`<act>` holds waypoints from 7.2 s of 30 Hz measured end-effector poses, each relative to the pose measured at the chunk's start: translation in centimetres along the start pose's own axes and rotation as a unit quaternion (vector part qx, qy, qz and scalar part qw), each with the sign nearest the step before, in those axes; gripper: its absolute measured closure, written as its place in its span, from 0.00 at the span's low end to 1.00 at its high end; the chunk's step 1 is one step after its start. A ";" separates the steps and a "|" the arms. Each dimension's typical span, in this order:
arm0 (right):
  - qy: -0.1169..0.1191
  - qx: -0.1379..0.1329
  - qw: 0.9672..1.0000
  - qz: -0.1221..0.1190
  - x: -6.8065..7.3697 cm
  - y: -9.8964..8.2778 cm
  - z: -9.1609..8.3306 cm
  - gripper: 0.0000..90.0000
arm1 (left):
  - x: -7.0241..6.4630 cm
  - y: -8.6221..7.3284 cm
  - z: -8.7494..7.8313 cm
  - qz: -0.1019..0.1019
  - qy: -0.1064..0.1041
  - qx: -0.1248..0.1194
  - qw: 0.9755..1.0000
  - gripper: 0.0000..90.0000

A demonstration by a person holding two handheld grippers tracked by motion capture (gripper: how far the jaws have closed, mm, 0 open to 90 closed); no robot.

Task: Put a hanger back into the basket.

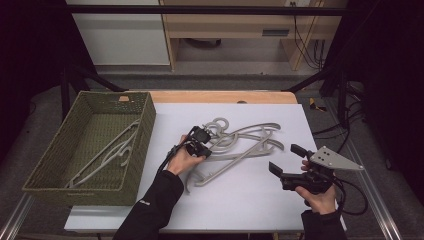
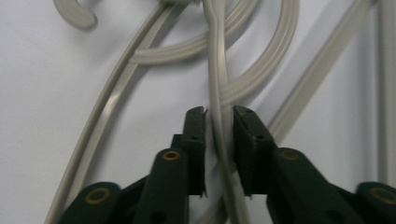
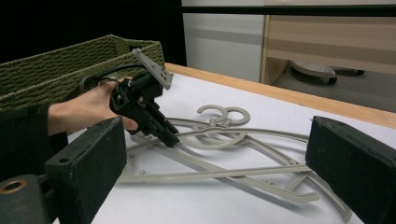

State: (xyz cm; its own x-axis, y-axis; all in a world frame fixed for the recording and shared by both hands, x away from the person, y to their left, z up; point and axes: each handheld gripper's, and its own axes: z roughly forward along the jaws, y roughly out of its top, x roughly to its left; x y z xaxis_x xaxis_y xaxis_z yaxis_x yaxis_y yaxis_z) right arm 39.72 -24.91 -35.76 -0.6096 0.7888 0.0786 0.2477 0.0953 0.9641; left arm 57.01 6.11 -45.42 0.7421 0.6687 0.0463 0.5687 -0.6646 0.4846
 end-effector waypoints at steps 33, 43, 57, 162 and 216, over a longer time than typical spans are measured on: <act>-0.004 -0.001 1.000 0.005 -0.2 0.0 -0.3 0.06 | 0.6 -0.9 -9.9 -0.013 0.047 -0.156 0.987 0.91; -0.007 -0.002 1.000 0.003 -0.3 0.0 -0.4 0.06 | 0.4 -2.0 -16.2 0.020 0.063 -0.191 0.979 0.91; -0.007 0.003 1.000 0.004 -0.2 -0.2 -0.1 0.06 | 3.4 -6.6 -23.4 0.022 0.121 -0.218 0.968 0.91; -0.009 0.015 1.000 -0.002 0.0 -0.3 0.5 0.06 | 16.5 -24.1 -23.1 -0.069 0.161 -0.074 0.982 0.88; -0.011 0.016 1.000 0.002 -0.1 -0.5 0.5 0.06 | 4.5 -13.8 -22.8 -0.053 0.045 -0.298 0.952 0.16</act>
State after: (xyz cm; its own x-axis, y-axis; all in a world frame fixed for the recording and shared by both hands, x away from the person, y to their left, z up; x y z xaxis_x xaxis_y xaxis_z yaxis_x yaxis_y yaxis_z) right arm 40.01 -24.72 -36.34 -0.5916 0.8026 0.0762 0.2738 0.1111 0.9554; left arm 44.44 25.88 -32.01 0.6431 0.7651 0.0323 0.3154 -0.3031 0.8992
